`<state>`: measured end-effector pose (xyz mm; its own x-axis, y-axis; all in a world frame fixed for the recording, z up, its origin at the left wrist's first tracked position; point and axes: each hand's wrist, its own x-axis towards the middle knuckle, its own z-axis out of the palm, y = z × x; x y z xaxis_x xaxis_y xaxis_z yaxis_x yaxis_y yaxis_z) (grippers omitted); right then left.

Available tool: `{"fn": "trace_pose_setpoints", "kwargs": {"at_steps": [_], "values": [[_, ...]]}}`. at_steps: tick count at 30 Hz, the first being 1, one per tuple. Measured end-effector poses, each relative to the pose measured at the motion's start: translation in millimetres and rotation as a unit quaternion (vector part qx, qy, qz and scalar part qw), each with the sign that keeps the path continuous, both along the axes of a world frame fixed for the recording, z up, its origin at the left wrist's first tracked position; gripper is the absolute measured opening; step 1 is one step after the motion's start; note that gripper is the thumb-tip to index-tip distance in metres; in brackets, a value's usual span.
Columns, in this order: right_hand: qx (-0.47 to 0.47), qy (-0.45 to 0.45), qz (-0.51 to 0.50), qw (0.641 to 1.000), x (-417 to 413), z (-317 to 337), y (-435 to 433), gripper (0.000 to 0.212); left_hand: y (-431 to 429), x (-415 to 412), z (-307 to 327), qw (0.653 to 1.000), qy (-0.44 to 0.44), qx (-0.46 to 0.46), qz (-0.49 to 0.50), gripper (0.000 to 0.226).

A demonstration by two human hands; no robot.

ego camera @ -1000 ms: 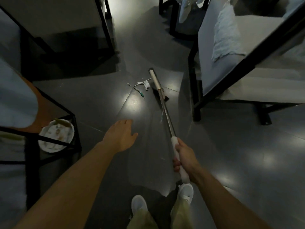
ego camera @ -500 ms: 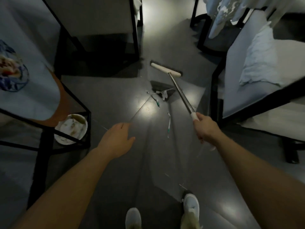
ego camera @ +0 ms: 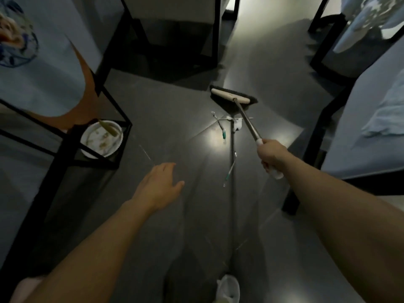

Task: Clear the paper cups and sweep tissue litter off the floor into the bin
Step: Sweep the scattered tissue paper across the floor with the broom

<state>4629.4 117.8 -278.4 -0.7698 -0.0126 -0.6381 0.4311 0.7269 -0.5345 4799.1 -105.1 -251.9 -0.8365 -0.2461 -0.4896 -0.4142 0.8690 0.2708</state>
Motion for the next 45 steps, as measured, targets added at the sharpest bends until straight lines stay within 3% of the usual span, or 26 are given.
{"fn": "trace_pose_setpoints", "kwargs": {"at_steps": [10, 19, 28, 36, 45], "values": [[0.068, -0.044, 0.085, 0.993, 68.2, 0.0, 74.6, 0.046, 65.5, 45.6, 8.2, 1.0, 0.01, -0.014, -0.002, 0.063], [0.051, -0.072, 0.125, 0.988, 229.9, 29.5, 175.0, 0.047, 182.8, 183.3, 27.8, 1.0, -0.012, -0.007, -0.014, 0.066], [-0.036, -0.011, 0.05, 0.998, 380.2, 45.5, 286.2, 0.033, 282.4, 279.0, 69.1, 1.0, 0.001, 0.006, 0.011, 0.063], [-0.047, 0.047, 0.114, 0.991, 337.7, 56.4, 335.1, 0.047, 326.1, 297.5, 74.8, 0.997, -0.004, -0.018, 0.076, 0.064], [-0.028, 0.077, 0.148, 0.986, 237.4, 39.4, 308.3, 0.035, 332.8, 267.1, 52.8, 0.995, 0.001, 0.002, 0.099, 0.067]]}}
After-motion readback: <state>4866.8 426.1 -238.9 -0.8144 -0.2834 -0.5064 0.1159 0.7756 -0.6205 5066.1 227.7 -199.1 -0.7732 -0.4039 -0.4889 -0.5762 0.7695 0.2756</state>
